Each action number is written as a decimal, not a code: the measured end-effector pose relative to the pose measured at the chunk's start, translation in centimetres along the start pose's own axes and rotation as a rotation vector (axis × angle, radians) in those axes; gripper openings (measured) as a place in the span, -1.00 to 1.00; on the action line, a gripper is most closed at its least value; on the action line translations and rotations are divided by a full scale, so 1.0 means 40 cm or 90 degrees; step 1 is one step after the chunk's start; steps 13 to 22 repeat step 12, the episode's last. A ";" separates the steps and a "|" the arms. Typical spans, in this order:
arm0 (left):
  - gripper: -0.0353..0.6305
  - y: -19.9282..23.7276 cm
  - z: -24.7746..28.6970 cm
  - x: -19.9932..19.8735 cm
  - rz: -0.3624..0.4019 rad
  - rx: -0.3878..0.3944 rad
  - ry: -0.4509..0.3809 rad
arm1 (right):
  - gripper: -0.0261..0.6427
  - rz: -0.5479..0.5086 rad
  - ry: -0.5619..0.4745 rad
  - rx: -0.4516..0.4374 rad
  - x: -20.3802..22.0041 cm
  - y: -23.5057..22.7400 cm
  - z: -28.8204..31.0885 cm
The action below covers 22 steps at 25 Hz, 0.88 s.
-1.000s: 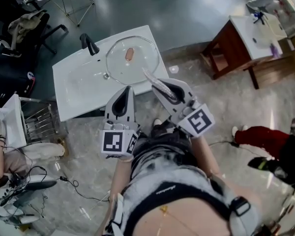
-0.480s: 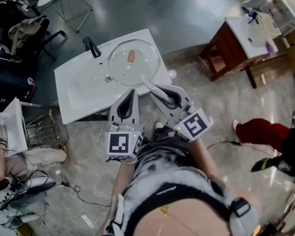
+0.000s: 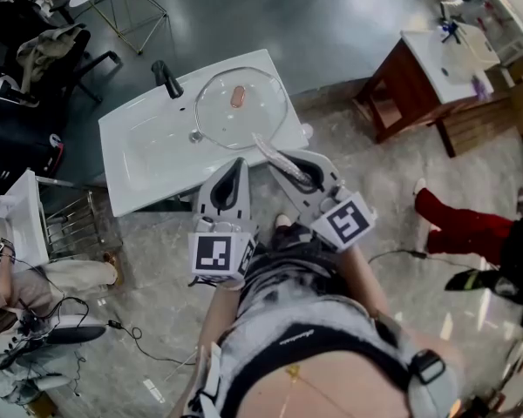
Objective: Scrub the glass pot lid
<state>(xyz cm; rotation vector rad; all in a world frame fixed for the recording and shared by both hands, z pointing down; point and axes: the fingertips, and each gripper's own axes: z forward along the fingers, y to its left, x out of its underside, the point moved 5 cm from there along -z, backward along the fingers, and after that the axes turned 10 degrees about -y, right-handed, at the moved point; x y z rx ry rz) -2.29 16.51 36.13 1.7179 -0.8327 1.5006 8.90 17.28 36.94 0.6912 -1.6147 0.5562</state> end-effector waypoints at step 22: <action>-0.89 0.002 0.006 0.003 0.000 0.004 0.003 | -0.68 -0.010 -0.001 -0.008 -0.003 0.000 0.008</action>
